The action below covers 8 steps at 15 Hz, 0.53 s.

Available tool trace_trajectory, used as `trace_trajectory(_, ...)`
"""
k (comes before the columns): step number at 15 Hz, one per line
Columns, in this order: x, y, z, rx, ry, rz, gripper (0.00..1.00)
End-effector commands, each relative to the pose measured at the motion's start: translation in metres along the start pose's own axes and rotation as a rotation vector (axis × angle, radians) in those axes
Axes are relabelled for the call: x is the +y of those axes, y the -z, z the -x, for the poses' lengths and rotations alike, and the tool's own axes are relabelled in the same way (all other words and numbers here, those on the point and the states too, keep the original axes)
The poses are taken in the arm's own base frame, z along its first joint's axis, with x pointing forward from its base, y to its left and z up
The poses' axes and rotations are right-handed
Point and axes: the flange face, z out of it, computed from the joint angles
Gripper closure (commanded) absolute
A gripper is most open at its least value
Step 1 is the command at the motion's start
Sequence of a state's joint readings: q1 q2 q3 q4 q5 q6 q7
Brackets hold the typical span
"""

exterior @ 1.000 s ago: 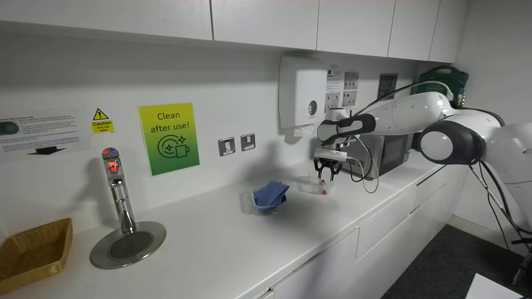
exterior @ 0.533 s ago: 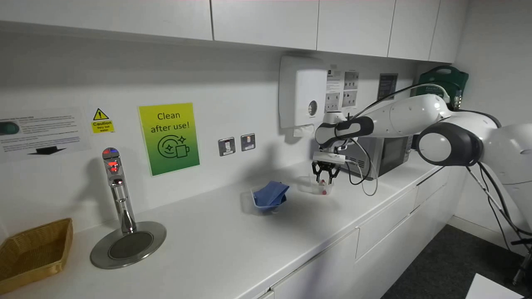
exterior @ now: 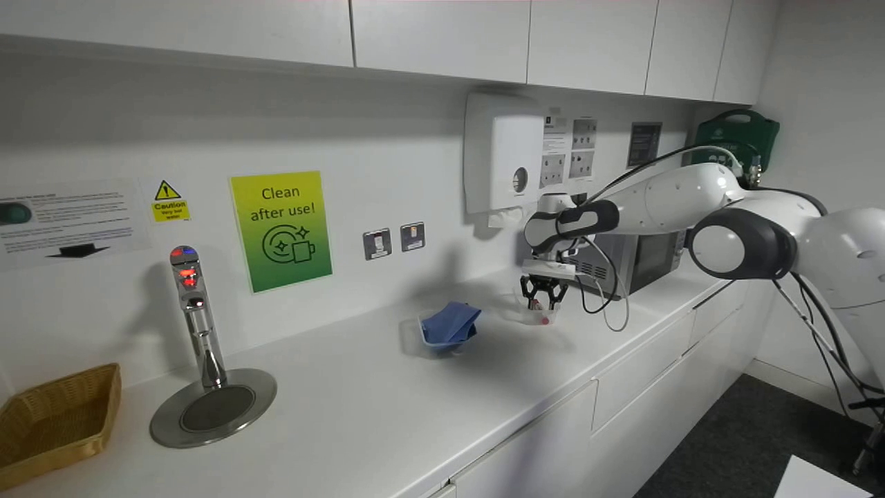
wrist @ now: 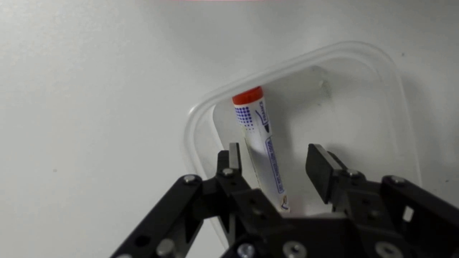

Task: Take the marker out of the bowl

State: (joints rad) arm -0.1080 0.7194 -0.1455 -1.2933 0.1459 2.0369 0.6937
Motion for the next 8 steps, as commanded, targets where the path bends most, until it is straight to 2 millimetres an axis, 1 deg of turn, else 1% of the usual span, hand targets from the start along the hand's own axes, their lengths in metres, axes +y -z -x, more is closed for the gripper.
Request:
trace_trajectory(1,0.0065,0.0066,-0.0095,-0.019,0.003,-0.029,0.45)
trace_trajectory(6,0.0109,0.0055,-0.0143,-0.024,-0.010,-0.032,0.44)
trace_trajectory(8,0.0118,0.0043,-0.0154,-0.028,-0.008,-0.032,0.43)
